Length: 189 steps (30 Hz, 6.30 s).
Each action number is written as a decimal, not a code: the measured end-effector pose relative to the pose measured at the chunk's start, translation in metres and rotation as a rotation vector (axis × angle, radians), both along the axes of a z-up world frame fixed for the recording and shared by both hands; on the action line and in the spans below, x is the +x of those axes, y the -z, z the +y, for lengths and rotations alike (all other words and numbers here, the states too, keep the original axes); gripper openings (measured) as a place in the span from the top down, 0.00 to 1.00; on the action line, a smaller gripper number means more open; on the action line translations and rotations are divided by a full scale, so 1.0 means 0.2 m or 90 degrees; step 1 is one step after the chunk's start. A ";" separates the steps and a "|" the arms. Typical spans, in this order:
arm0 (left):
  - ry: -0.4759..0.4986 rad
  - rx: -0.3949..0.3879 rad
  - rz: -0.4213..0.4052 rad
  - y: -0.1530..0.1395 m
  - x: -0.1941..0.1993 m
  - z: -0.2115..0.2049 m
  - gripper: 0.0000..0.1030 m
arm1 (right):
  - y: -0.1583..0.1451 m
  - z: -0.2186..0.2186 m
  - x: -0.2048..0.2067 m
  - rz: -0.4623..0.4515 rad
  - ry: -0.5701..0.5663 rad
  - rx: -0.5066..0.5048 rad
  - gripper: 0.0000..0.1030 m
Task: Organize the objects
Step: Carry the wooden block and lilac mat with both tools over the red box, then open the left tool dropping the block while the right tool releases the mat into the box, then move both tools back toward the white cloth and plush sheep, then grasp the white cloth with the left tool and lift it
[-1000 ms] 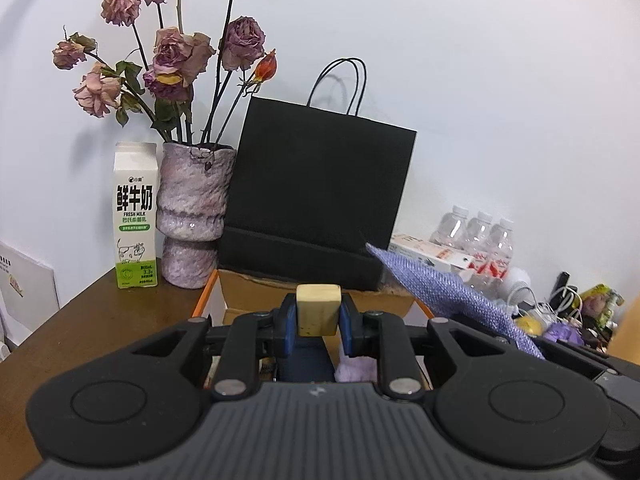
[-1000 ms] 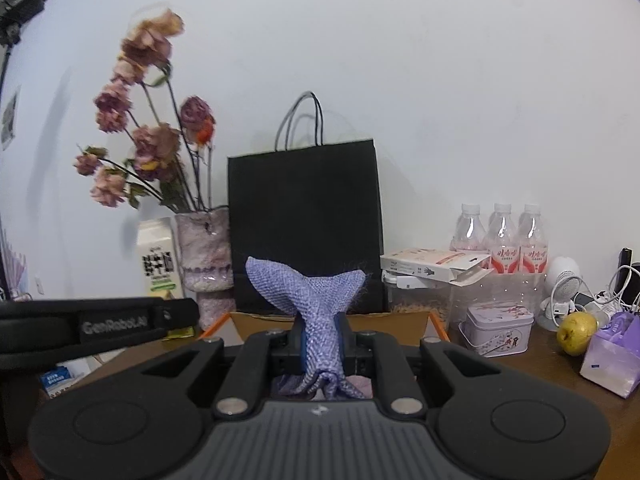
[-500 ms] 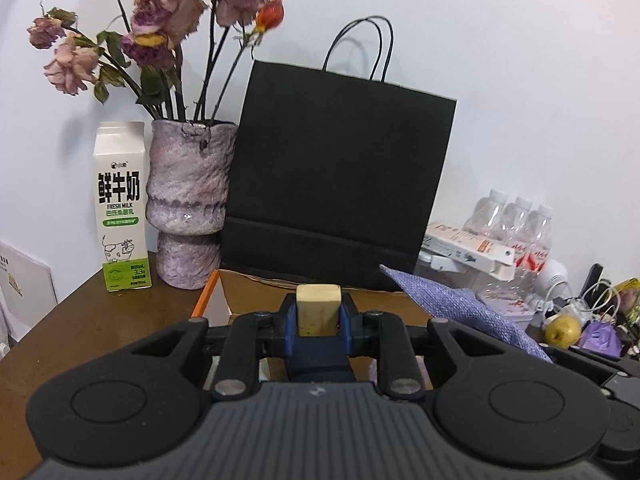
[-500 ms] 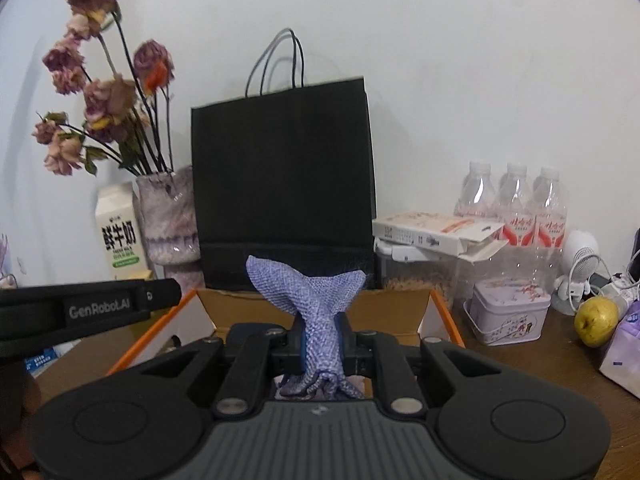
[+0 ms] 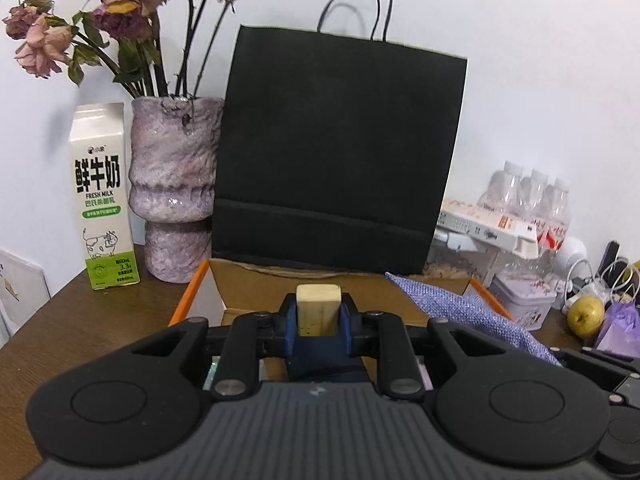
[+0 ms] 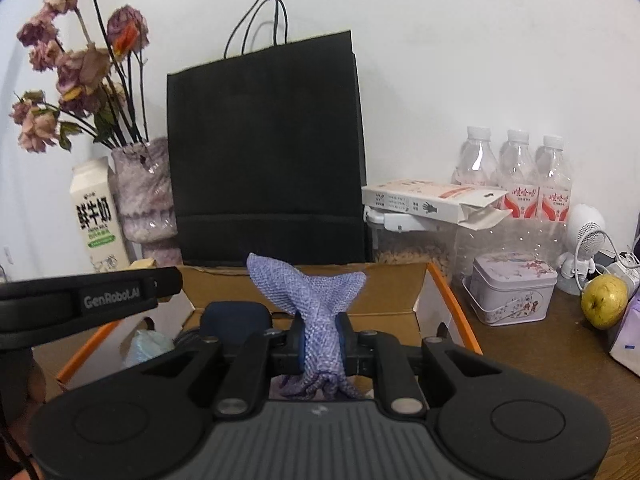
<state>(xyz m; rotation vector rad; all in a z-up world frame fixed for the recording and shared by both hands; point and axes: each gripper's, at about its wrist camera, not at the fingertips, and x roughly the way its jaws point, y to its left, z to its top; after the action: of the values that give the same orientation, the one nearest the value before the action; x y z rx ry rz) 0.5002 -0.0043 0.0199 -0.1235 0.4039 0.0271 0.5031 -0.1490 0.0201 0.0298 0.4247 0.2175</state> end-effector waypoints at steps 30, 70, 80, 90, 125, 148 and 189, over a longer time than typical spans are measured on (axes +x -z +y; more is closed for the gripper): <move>-0.058 0.004 -0.056 0.02 -0.04 0.03 0.00 | 0.05 -0.03 0.04 0.037 0.046 0.002 0.00; 0.023 0.026 -0.054 -0.03 -0.72 0.11 0.00 | -0.05 -0.19 -0.80 -0.067 0.002 -0.043 0.00; 0.059 0.056 -0.015 0.11 -0.88 0.05 0.00 | 0.06 -0.21 -1.01 -0.061 0.001 -0.069 0.00; 0.106 0.060 0.048 0.21 -1.01 -0.03 0.00 | 0.19 -0.28 -1.24 -0.056 0.022 -0.083 0.00; 0.132 0.077 0.181 0.44 -1.06 -0.12 0.15 | 0.28 -0.38 -1.29 -0.011 0.035 -0.055 0.00; 0.086 0.051 0.104 0.33 -1.13 -0.03 0.00 | 0.27 -0.39 -1.29 -0.008 0.060 -0.056 0.00; 0.199 0.098 0.175 0.42 -1.02 -0.22 0.58 | 0.36 -0.27 -1.05 0.146 0.022 0.104 0.43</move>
<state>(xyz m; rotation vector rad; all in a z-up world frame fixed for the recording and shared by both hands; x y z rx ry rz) 0.2952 -0.0486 -0.0642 0.0979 0.6898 -0.2356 0.2924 -0.2038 -0.0512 0.2237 0.6337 0.2151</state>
